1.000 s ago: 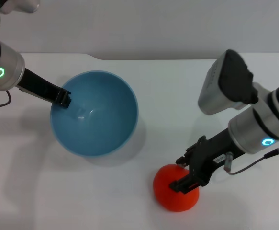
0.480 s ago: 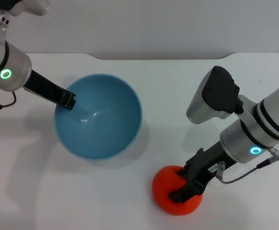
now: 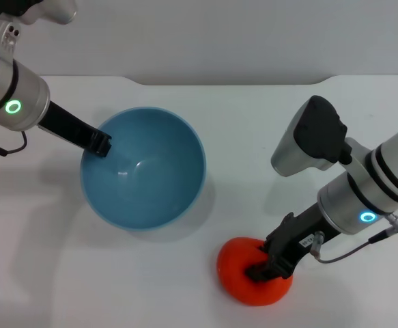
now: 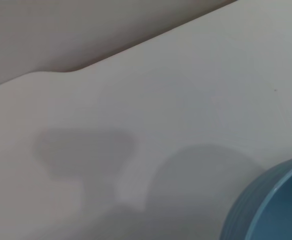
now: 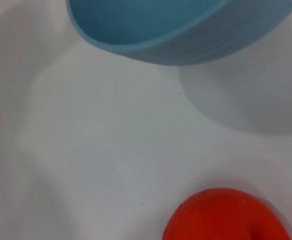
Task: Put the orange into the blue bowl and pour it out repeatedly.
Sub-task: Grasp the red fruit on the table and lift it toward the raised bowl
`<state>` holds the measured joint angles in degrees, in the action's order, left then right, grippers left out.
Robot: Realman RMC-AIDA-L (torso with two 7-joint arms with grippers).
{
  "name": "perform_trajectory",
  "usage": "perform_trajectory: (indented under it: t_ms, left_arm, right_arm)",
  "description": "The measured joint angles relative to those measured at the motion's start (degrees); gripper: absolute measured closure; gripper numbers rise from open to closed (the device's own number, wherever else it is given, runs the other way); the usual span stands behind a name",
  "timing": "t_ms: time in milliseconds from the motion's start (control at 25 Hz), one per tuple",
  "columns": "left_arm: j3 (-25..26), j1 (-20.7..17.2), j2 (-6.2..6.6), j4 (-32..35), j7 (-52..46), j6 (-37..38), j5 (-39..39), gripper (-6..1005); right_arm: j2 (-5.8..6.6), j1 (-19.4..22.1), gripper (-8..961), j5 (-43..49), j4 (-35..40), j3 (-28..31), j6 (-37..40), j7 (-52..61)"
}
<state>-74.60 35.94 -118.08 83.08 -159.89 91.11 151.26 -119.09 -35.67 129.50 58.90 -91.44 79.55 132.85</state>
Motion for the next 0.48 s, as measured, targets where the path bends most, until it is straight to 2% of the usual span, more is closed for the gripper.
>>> perform_trajectory:
  t_ms: [200,280,360,400,480]
  left_arm:
    - [-1.64,0.09,-0.05,-0.68,-0.33,-0.44,-0.01,999]
    - [-2.52,0.18,-0.12,-1.39,-0.5,-1.1,-0.03,999]
    - [-3.22,0.49,-0.24,-2.53,-0.57,-1.6,-0.17,1000]
    - [-3.66,0.8,-0.28,-3.5,-0.6,-1.74,-0.45,1000]
    - [-4.31,1.43,-0.29,-5.18,-0.64,-1.81,-1.02,1000]
  right_arm:
    - [0.27,2.67,619,-3.38,2.78,2.26,0.52,-1.37]
    - [0.36,5.62,657,-5.26,5.9,6.07,1.67,-3.36]
    - [0.36,6.79,680,-5.84,7.33,7.66,2.65,-4.03]
    - [0.4,9.37,692,-7.09,10.57,11.62,5.72,-5.63]
    - [0.39,10.31,716,-7.51,12.15,13.75,7.58,-6.45]
